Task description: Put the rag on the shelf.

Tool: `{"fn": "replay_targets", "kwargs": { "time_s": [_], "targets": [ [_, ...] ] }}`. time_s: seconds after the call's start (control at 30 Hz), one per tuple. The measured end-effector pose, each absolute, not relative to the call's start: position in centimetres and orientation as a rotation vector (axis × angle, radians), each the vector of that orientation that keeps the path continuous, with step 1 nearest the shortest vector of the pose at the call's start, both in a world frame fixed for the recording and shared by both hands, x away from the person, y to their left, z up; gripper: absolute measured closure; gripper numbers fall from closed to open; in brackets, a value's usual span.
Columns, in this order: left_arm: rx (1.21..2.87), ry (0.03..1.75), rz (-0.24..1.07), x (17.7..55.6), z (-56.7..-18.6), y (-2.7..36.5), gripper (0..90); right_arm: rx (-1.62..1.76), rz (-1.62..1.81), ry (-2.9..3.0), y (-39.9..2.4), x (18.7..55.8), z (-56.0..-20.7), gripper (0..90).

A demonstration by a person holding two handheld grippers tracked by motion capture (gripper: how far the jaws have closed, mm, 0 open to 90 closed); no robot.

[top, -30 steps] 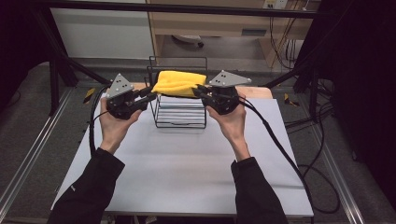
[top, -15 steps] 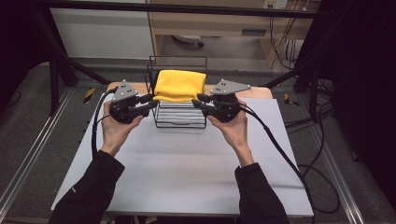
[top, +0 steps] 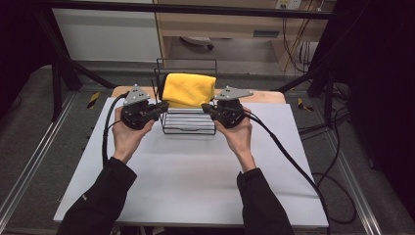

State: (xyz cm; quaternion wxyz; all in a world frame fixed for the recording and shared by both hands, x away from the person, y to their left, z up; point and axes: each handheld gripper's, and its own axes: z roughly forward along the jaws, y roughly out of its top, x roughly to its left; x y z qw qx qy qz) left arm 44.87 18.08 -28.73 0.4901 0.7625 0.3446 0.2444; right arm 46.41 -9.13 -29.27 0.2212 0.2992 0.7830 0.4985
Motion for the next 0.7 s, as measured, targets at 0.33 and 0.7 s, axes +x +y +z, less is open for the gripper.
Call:
{"fn": "replay_targets", "kwargs": {
  "time_s": [0.33,0.7],
  "targets": [
    [1.880,0.877,0.562,45.2,-30.8,18.9,87.1,0.851,1.451,2.150,-10.2,46.1,-30.0,82.1],
    [1.926,0.894,0.490,42.4,-33.5,22.1,62.0,0.916,1.459,2.147,-14.4,42.9,-30.5,47.6]
  ]
}}
